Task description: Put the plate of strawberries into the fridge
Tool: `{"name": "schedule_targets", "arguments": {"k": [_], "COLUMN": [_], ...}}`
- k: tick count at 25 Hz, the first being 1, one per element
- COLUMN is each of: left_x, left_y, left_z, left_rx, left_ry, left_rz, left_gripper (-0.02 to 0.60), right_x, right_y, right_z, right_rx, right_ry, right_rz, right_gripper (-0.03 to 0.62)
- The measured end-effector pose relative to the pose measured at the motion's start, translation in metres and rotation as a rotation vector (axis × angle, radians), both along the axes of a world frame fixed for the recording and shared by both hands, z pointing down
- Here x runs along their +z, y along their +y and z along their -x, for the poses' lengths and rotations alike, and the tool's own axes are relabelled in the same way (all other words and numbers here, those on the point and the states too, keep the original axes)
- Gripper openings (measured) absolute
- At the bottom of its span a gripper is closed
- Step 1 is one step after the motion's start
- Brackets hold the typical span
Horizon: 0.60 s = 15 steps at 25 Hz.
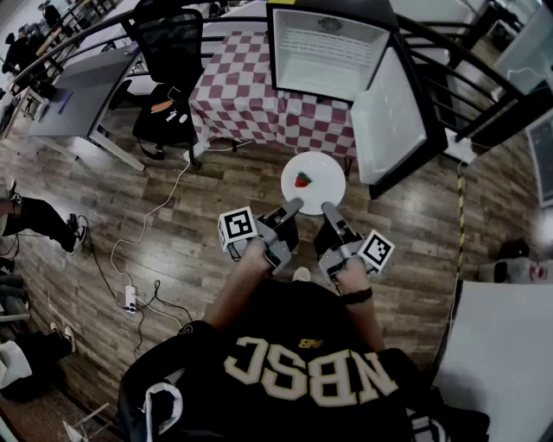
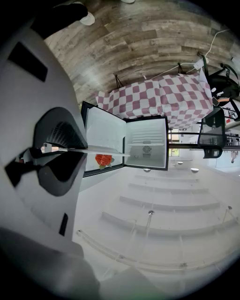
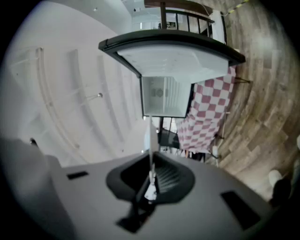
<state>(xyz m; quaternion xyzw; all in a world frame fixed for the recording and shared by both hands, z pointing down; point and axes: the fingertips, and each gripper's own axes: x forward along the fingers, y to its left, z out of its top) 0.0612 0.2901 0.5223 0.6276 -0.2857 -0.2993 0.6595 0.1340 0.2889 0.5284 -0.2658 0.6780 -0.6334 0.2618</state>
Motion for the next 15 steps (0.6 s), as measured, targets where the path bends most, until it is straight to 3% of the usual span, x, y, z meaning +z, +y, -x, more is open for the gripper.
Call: {"name": "schedule_targets", "arguments": {"k": [6, 11, 15], "left_x": [0.007, 0.008, 0.012], "left_y": [0.009, 0.012, 0.017], "left_z": [-0.042, -0.043, -0.067], "left_rx": [0.002, 0.011, 0.028], "left_ry": [-0.010, -0.010, -0.042], "left_rz": [0.030, 0.069, 0.063], "left_gripper": [0.028, 0.028, 0.028], "right_x": [0.007, 0.007, 0.015], "right_y": [0.008, 0.011, 0.017], "right_z": [-0.041, -0.043, -0.067], "right_rx": [0.003, 0.010, 0.018], "right_ry": [-0.013, -0.027, -0.054], "right_rz": [0.024, 0.050, 0.041], "right_gripper": [0.043, 0.043, 0.043]}}
